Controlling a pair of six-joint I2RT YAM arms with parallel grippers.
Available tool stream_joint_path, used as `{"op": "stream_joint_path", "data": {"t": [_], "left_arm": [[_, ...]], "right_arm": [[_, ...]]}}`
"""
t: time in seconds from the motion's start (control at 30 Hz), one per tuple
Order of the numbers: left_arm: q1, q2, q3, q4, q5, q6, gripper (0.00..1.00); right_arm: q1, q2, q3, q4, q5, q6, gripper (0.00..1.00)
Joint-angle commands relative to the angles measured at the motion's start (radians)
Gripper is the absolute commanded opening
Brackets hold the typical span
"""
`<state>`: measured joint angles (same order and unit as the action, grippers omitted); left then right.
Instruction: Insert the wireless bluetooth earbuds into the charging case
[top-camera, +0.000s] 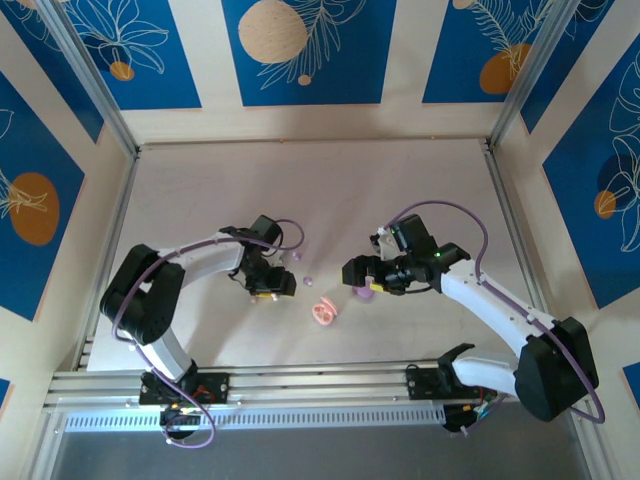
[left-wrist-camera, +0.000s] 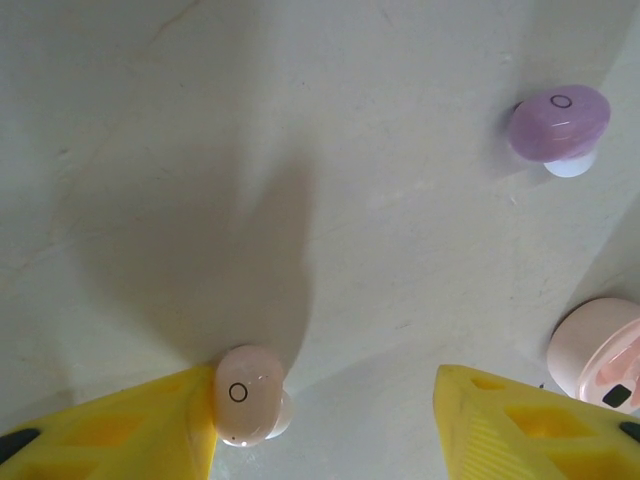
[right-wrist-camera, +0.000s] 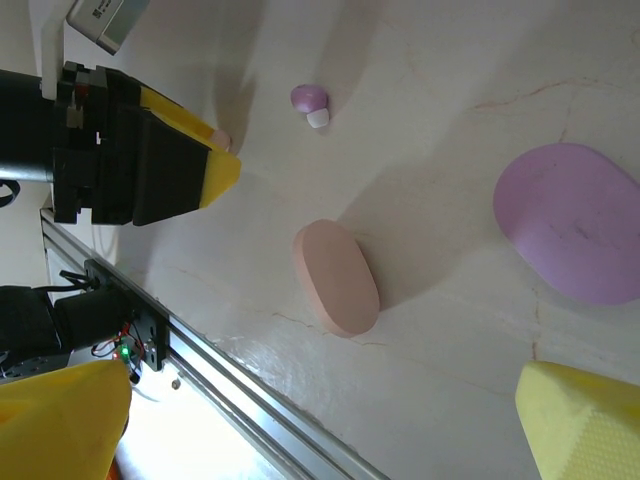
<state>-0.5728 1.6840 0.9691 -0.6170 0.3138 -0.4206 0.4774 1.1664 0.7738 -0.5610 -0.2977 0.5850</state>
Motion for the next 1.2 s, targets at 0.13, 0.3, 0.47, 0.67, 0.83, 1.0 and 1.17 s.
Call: {"op": "stream_joint_path", "data": {"t": [0.13,0.3,0.47,0.67,0.83,1.0,1.17], "left_arm": [[-0.009,0.025,0.022,-0.029,-0.012,0.005,0.51],[-0.005,0.033,0.026,-0.034,-0.017,0.011,0.45],[0.002,0.043,0.035,-0.042,-0.019,0.021,0.44],[0.012,0.072,0.068,-0.064,-0.022,0.042,0.42],[0.026,0.086,0.086,-0.087,-0.028,0.065,0.40],[0.034,0.094,0.096,-0.103,-0.028,0.081,0.38],[0.045,0.104,0.115,-0.116,-0.027,0.097,0.36]], "right_arm": [[-0.006,-0.016,-0.013,0.007,-0.041,0.004,0.99],[-0.006,-0.019,-0.026,0.015,-0.048,0.012,0.99],[-0.006,-0.019,-0.030,0.020,-0.055,0.013,0.99],[-0.006,-0.021,-0.031,0.021,-0.058,0.016,0.99],[-0.006,-0.024,-0.037,0.023,-0.061,0.019,0.99],[-0.006,-0.024,-0.042,0.026,-0.062,0.021,0.99],[-0.007,-0.026,-0.041,0.027,-0.063,0.021,0.99]]}}
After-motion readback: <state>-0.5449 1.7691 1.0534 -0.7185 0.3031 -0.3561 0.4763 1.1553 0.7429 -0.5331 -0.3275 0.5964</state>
